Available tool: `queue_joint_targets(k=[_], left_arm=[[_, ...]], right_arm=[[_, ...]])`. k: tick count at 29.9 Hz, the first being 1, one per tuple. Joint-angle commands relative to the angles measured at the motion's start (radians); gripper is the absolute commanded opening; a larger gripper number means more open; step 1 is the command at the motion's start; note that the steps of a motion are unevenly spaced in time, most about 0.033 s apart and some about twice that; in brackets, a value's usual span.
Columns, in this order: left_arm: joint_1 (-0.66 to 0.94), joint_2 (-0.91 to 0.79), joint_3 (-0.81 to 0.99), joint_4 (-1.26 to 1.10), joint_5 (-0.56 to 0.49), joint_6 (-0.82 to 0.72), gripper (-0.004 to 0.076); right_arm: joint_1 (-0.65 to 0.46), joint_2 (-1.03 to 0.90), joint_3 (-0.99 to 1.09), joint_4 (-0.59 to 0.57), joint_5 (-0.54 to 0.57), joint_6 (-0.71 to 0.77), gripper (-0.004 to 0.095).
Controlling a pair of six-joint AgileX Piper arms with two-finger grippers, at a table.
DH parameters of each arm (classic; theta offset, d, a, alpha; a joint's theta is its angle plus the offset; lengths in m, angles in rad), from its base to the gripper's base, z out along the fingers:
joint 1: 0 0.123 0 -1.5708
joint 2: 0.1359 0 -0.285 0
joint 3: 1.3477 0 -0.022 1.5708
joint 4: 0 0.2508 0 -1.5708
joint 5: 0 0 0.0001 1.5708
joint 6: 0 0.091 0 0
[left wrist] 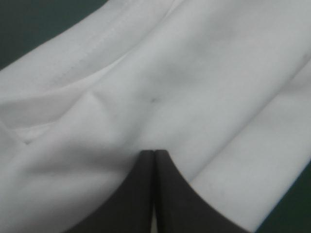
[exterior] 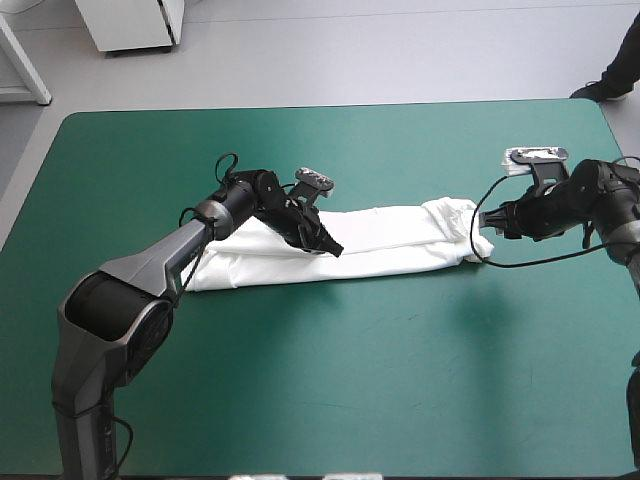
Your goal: Fold the cloth
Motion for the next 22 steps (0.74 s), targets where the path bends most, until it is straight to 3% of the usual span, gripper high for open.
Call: queue_joint_targets(k=[1, 9, 22], left_arm=[[-0.004, -0.028, -0.015, -0.012, 0.027, -0.004, -0.0009], [-0.004, -0.028, -0.015, -0.012, 0.040, -0.004, -0.0009], [-0.004, -0.028, -0.015, 0.029, 0.049, -0.015, -0.0009]], right_arm=[[-0.030, -0.002, -0.034, 0.107, -0.030, -0.058, 0.0484], [-0.038, 0.133, -0.149, 0.203, 0.015, -0.081, 0.0566], [-0.038, 0.304, -0.171, 0.327, 0.051, -0.134, 0.0566]])
